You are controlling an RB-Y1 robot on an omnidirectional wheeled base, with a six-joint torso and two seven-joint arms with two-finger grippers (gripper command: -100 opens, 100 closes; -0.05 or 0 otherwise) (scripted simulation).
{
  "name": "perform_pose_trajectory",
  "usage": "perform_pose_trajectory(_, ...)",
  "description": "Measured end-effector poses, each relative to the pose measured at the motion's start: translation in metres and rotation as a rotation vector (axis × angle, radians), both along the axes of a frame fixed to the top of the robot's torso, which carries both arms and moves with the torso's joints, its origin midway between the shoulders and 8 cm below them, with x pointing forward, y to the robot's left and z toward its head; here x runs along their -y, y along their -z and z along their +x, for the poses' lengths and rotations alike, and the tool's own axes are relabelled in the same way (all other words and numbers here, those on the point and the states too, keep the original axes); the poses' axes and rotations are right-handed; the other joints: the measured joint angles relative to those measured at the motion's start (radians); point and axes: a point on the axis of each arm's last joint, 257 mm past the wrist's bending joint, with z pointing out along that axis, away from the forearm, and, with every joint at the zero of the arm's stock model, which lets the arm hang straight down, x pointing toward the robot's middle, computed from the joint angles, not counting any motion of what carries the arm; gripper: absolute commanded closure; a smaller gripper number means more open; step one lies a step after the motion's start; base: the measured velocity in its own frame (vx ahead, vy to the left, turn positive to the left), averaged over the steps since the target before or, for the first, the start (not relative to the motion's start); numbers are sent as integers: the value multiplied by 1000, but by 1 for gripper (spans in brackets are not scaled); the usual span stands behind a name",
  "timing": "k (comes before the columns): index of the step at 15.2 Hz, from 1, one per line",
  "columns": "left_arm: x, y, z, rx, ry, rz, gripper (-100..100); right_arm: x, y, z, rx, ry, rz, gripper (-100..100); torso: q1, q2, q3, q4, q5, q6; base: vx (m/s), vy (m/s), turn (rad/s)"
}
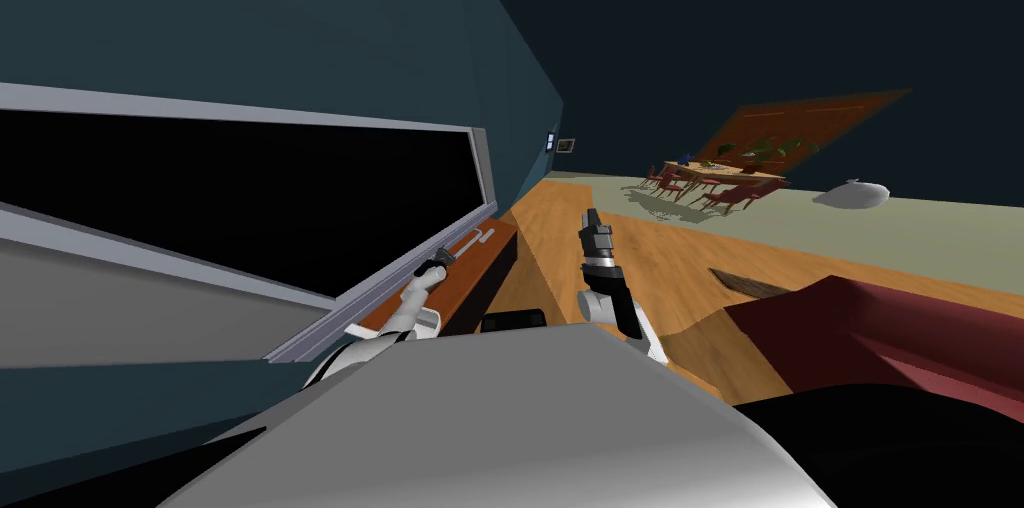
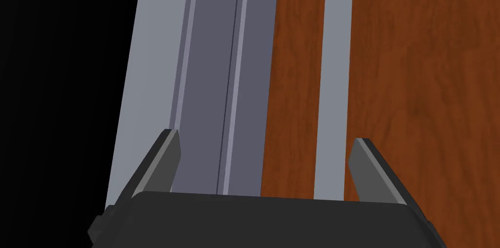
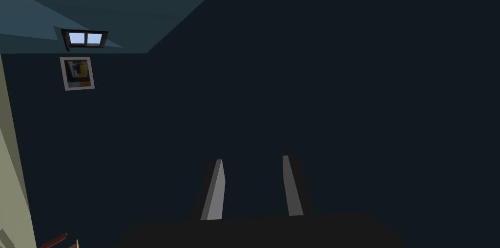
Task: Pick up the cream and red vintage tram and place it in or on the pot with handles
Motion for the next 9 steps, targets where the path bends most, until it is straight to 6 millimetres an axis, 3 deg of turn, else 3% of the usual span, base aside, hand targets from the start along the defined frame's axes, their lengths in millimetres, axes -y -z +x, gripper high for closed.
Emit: perform_pose_trajectory(9,-24,45,-29,-133,-45,-26,-100,0,0,0,0,0,0,0,0,-1,0,0,0,0,-18,28,-50)
